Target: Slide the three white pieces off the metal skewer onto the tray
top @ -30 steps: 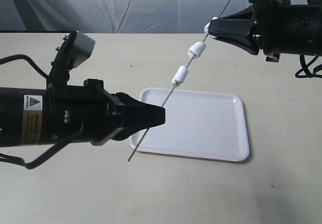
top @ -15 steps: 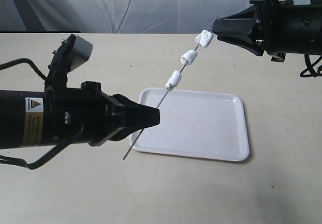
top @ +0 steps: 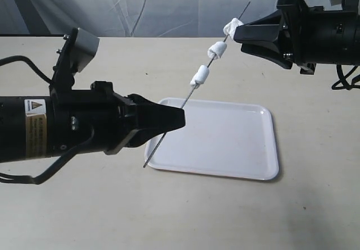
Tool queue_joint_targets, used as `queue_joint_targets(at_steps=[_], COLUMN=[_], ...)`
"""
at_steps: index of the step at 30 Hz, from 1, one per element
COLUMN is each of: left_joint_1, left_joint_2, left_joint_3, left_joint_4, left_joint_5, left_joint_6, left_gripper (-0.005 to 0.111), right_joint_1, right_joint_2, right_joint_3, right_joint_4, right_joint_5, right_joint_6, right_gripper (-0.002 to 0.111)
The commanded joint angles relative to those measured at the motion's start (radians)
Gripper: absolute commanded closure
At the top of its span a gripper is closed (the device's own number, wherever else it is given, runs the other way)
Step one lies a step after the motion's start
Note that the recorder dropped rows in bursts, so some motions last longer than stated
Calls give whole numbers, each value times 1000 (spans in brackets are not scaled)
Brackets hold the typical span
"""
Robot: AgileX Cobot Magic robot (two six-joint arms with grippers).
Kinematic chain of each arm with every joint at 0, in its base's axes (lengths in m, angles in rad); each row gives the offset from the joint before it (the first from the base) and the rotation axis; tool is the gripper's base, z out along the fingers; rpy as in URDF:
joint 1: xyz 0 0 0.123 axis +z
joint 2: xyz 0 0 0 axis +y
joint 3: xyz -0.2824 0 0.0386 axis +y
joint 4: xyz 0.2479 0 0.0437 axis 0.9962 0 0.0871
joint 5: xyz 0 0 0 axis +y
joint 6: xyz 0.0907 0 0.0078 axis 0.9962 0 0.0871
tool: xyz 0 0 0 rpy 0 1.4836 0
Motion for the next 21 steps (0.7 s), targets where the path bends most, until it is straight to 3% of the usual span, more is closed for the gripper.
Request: queue_joint_targets(at_steps=[1, 15, 17, 19, 21], left_joint_1=[-5, -5, -5, -5, -5], left_joint_2=[-1, -1, -1, -1, -1], left_joint_3=[3, 3, 3, 3, 3], left_joint_4=[-3, -3, -3, -3, -3], left_joint_5=[-10, -2, -2, -2, -4], left_joint_6=[11, 8, 8, 8, 8], left_gripper=[107, 107, 107, 107, 107], right_joint_1=[-3, -3, -3, -3, -3], right_joint_2=[30, 36, 36, 36, 36], right_joint_3=[-6, -6, -6, -6, -6], right_joint_4=[9, 109, 107, 114, 118], right_joint_5=[36, 90, 83, 83, 81], right_joint_6=[0, -30, -34, -77, -91], right_gripper=[76, 76, 85, 108, 109])
